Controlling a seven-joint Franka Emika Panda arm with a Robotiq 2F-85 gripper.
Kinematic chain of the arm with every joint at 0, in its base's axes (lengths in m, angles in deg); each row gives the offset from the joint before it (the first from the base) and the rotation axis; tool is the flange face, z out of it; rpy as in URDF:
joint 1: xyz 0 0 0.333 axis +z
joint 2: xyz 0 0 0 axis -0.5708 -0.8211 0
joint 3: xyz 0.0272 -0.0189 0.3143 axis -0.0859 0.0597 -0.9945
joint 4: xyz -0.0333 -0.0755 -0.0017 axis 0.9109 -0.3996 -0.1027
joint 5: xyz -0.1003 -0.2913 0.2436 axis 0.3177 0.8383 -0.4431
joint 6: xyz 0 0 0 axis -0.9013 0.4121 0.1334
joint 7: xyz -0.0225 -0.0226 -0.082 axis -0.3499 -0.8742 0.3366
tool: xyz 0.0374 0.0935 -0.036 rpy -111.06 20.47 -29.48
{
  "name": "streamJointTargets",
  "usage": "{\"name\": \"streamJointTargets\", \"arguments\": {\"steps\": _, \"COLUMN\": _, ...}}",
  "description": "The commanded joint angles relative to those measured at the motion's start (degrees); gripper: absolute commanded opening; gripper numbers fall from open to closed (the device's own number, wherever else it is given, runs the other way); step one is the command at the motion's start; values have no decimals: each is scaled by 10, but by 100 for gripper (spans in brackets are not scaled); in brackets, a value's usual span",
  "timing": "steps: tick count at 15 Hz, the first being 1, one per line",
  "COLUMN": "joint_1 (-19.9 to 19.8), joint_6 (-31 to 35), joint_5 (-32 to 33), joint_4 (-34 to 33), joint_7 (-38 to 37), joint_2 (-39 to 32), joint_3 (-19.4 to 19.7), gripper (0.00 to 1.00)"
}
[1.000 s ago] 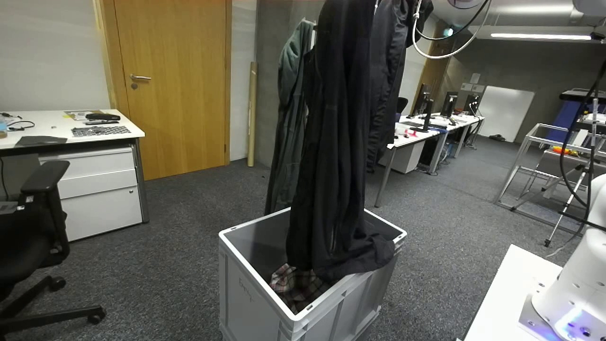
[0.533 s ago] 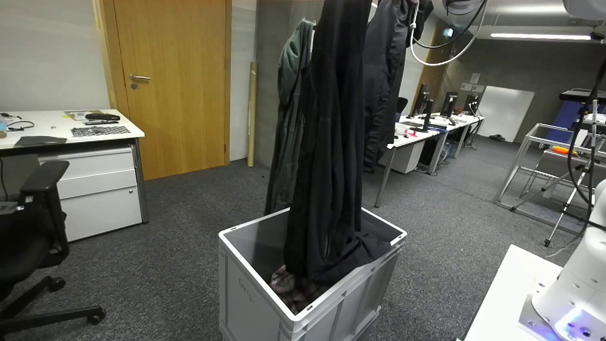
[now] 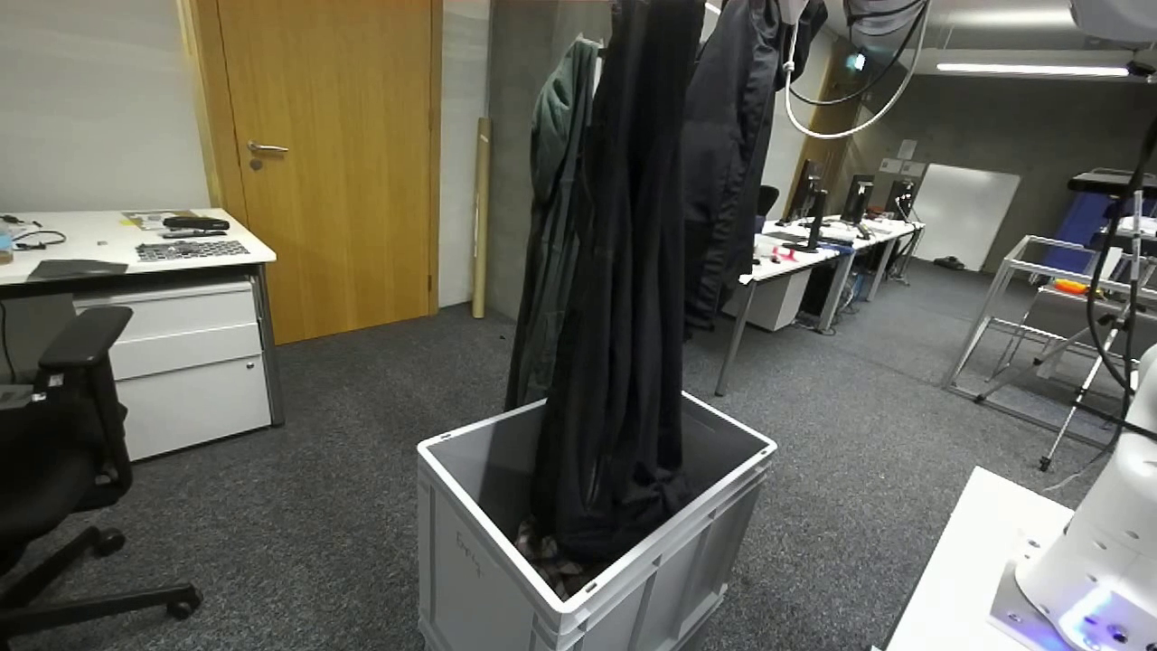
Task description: Put one black jersey in the grey container
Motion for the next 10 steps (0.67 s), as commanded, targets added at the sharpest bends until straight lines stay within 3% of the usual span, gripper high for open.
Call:
{"name": "streamJointTargets", "arguments": {"steps": 1, "joint_1": -3, "joint_6": -36, "joint_5": 57, "joint_4": 7, "joint_7": -66, "joint_2": 25, "joint_3": 8, "gripper": 0}}
{"name": "streamJointTargets", "arguments": {"steps": 6, "joint_1": -3, "joint_6": -102, "joint_5": 146, "joint_4": 4, "joint_7": -156, "joint_2": 31, "joint_3": 13, "gripper": 0}}
{"name": "streamJointTargets", "arguments": {"steps": 10, "joint_1": -1, "joint_6": -153, "joint_5": 185, "joint_4": 4, "joint_7": -186, "joint_2": 40, "joint_3": 8, "gripper": 0}}
